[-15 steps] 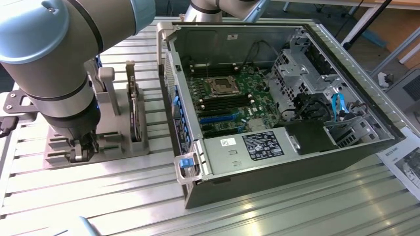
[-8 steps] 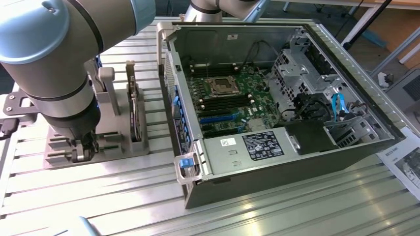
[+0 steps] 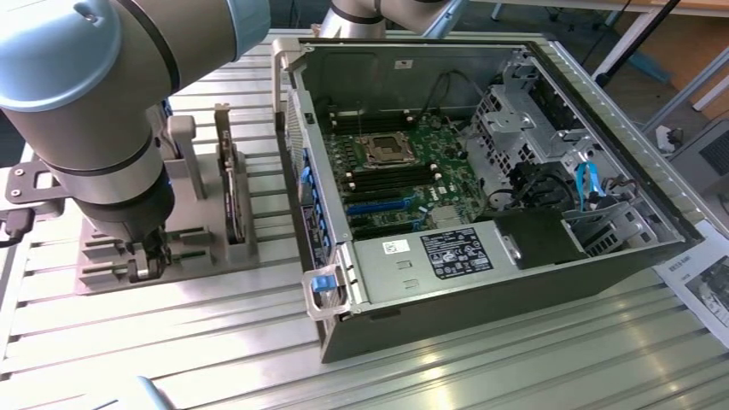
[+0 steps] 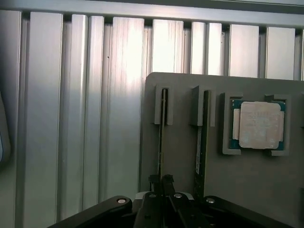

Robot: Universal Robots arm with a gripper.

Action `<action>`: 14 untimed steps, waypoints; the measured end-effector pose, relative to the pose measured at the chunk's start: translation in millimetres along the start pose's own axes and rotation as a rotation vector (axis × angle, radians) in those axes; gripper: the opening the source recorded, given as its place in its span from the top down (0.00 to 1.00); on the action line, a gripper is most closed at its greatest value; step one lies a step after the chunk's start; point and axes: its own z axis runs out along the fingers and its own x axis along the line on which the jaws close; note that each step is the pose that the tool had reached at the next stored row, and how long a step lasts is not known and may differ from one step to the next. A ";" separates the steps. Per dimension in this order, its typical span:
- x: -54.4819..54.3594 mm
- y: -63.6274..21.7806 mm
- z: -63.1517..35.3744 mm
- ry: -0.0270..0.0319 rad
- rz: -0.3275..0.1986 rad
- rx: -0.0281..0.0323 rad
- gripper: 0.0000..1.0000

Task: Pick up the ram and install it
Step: 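Pick up the ram and move it above insertion slot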

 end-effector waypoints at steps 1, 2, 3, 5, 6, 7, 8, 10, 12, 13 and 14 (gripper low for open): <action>0.0 0.0 0.0 -0.0002 -0.005 -0.0003 0.88; 0.0 0.0 0.0 -0.0003 -0.007 -0.0004 0.88; 0.0 0.0 0.0 -0.0003 -0.007 -0.0003 0.88; 0.0 0.0 0.0 -0.0003 -0.007 -0.0003 0.88; 0.0 0.0 0.0 -0.0003 -0.007 -0.0004 0.88; 0.0 0.0 0.0 -0.0003 -0.007 -0.0004 0.88; 0.0 0.0 -0.2 -0.0005 -0.007 -0.0002 0.88; 0.0 0.0 -1.0 -0.0003 -0.007 -0.0004 0.88; 0.0 0.0 -1.2 -0.0004 -0.007 -0.0002 0.88; -0.1 0.0 -1.3 -0.0004 -0.007 -0.0002 0.88; -0.1 0.0 -1.4 -0.0003 -0.007 -0.0004 0.88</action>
